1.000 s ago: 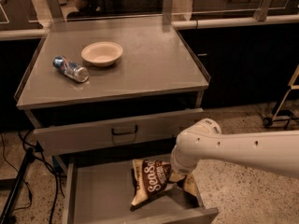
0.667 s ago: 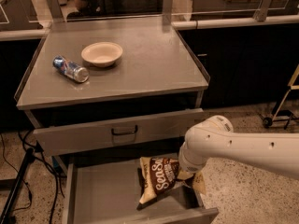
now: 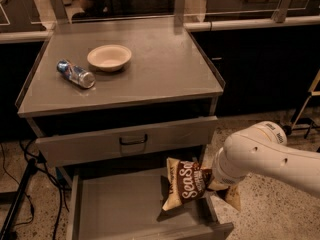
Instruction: Pick brown chip bag from middle drawer and place on counter
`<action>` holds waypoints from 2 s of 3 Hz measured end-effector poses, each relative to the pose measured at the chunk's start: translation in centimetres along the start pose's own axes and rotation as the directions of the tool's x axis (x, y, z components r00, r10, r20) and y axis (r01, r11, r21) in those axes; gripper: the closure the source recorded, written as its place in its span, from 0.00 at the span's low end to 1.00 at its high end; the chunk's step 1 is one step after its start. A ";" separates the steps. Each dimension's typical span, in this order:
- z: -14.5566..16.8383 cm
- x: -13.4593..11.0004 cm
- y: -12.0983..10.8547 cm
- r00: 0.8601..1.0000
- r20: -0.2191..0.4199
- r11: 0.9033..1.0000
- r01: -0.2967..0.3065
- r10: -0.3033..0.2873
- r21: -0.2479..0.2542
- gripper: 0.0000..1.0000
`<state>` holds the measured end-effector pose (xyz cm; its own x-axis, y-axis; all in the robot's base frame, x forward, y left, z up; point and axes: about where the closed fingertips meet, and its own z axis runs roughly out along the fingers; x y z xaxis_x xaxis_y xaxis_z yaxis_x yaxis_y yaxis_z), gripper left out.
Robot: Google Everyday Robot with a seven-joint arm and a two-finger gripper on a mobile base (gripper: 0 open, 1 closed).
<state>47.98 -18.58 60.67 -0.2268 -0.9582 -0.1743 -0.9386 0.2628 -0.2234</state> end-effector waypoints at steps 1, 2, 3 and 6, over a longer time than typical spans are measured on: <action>-0.3 -0.4 -0.3 1.000 0.006 1.000 0.006 -0.006 0.000 1.00; -3.4 -0.5 -1.3 0.999 0.034 0.999 0.010 -0.012 0.039 1.00; -7.3 -0.7 -1.7 0.997 0.063 0.994 0.037 -0.044 0.099 1.00; -12.4 -1.5 -3.6 0.994 0.098 0.978 0.026 -0.047 0.205 1.00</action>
Offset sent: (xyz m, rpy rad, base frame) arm 0.0070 -0.0103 0.0788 0.0416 -0.1060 0.0196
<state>48.50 -19.45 73.59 -0.1559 -0.9538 -0.2569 -0.8708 0.2554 -0.4201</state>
